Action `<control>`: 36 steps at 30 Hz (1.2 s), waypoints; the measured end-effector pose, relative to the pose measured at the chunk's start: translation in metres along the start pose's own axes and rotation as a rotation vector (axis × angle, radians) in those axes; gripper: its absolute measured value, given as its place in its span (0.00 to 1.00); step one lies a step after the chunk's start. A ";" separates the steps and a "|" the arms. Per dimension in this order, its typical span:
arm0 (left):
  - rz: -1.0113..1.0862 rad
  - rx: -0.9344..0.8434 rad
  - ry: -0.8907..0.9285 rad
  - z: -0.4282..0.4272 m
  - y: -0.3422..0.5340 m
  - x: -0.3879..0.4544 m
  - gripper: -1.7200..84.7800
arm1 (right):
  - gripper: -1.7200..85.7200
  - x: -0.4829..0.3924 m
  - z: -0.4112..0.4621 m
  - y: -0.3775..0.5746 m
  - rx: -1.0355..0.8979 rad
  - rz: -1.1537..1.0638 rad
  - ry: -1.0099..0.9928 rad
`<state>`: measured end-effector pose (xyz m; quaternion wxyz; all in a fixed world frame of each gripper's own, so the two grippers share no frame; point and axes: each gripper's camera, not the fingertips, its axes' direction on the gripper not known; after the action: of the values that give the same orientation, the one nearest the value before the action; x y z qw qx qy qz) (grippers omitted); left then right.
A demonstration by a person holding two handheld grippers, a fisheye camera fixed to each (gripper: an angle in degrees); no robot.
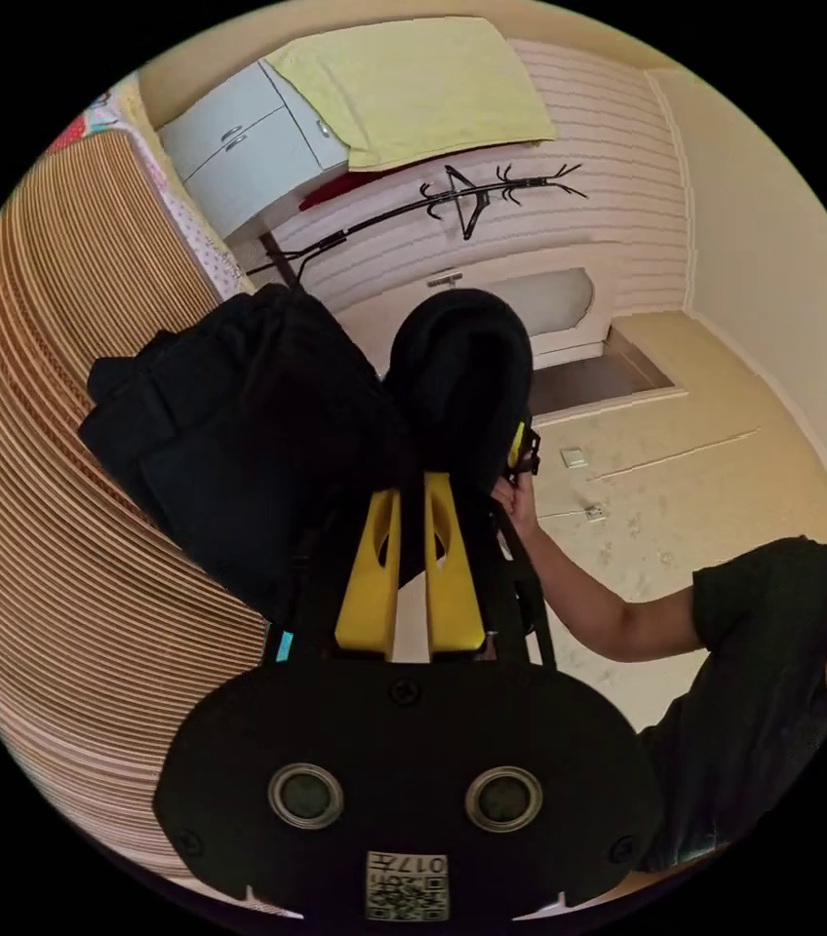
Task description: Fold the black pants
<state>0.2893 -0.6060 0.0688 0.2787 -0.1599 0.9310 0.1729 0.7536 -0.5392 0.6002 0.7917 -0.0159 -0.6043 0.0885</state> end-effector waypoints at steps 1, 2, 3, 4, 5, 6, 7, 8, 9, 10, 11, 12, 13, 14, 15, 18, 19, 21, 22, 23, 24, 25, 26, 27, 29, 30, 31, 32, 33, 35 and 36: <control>-0.006 0.016 -0.008 -0.001 -0.004 -0.002 0.07 | 0.06 -0.001 -0.010 -0.004 0.011 -0.004 0.008; -0.033 0.046 -0.021 -0.003 -0.011 -0.012 0.07 | 0.06 0.000 -0.012 -0.014 -0.005 -0.012 0.040; -0.088 0.068 -0.034 -0.004 -0.012 -0.031 0.07 | 0.06 0.001 -0.009 -0.022 -0.022 -0.014 0.062; -0.128 0.076 -0.038 -0.004 -0.012 -0.043 0.07 | 0.06 0.004 0.005 -0.040 -0.080 -0.024 0.114; -0.212 0.087 -0.036 -0.003 -0.007 -0.070 0.07 | 0.06 0.009 0.030 -0.061 -0.168 -0.039 0.169; -0.288 0.097 -0.032 -0.003 0.002 -0.096 0.07 | 0.06 0.012 0.046 -0.071 -0.223 -0.047 0.199; -0.324 0.104 -0.029 -0.004 0.007 -0.108 0.07 | 0.06 0.018 0.087 -0.090 -0.350 -0.066 0.257; -0.382 0.119 -0.009 -0.004 0.017 -0.127 0.07 | 0.07 0.021 0.129 -0.103 -0.470 -0.105 0.282; -0.426 0.136 0.022 -0.004 0.026 -0.142 0.07 | 0.07 0.021 0.150 -0.108 -0.528 -0.131 0.281; -0.445 0.144 0.036 -0.004 0.030 -0.149 0.07 | 0.07 0.020 0.187 -0.114 -0.631 -0.182 0.271; -0.479 0.162 0.052 -0.004 0.036 -0.159 0.07 | 0.08 0.023 0.217 -0.117 -0.714 -0.216 0.270; -0.507 0.176 0.065 -0.003 0.040 -0.167 0.08 | 0.08 0.026 0.228 -0.119 -0.741 -0.221 0.280; -0.516 0.185 0.073 -0.003 0.042 -0.170 0.08 | 0.09 0.039 0.243 -0.124 -0.762 -0.205 0.335; -0.531 0.206 0.100 -0.002 0.045 -0.177 0.08 | 0.10 0.058 0.252 -0.129 -0.759 -0.163 0.434; -0.551 0.231 0.145 0.000 0.049 -0.186 0.09 | 0.10 0.068 0.255 -0.131 -0.758 -0.142 0.494; -0.604 0.309 0.291 0.009 0.058 -0.204 0.12 | 0.17 0.103 0.273 -0.134 -0.816 -0.116 0.775; -0.610 0.317 0.310 0.011 0.059 -0.206 0.12 | 0.20 0.107 0.280 -0.131 -0.823 -0.140 0.847; -0.621 0.323 0.319 0.015 0.058 -0.207 0.12 | 0.23 0.105 0.286 -0.126 -0.799 -0.178 0.856; -0.621 0.323 0.315 0.015 0.058 -0.207 0.13 | 0.24 0.108 0.288 -0.123 -0.806 -0.177 0.781; -0.624 0.320 0.309 0.016 0.056 -0.206 0.13 | 0.24 0.119 0.291 -0.120 -0.838 -0.144 0.678; -0.629 0.315 0.307 0.018 0.054 -0.205 0.13 | 0.24 0.127 0.293 -0.118 -0.861 -0.118 0.634; -0.632 0.311 0.305 0.019 0.053 -0.204 0.13 | 0.24 0.145 0.297 -0.113 -0.906 -0.071 0.607; -0.636 0.300 0.298 0.021 0.050 -0.203 0.13 | 0.23 0.158 0.302 -0.109 -0.939 -0.065 0.617; -0.637 0.283 0.286 0.024 0.045 -0.202 0.12 | 0.23 0.163 0.304 -0.108 -0.943 -0.071 0.623; -0.649 0.258 0.261 0.028 0.039 -0.199 0.11 | 0.20 0.178 0.317 -0.111 -0.960 -0.031 0.593; -0.665 0.237 0.238 0.031 0.035 -0.196 0.09 | 0.18 0.179 0.321 -0.112 -0.972 -0.017 0.583; -0.667 0.227 0.225 0.032 0.033 -0.194 0.08 | 0.15 0.174 0.329 -0.113 -0.996 -0.032 0.571; -0.660 0.209 0.193 0.032 0.030 -0.187 0.08 | 0.12 0.161 0.334 -0.112 -0.998 -0.080 0.573; -0.642 0.197 0.183 0.031 0.028 -0.178 0.07 | 0.11 0.153 0.335 -0.111 -0.986 -0.100 0.587; -0.600 0.180 0.197 0.032 0.026 -0.163 0.07 | 0.10 0.122 0.322 -0.105 -0.892 -0.124 0.617; -0.566 0.172 0.202 0.033 0.025 -0.149 0.07 | 0.09 0.113 0.316 -0.102 -0.866 -0.127 0.614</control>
<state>0.4131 -0.5401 0.1349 0.2346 -0.4050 0.8837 -0.0078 0.4913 -0.6472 0.8067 0.8569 -0.3295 -0.3258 -0.2259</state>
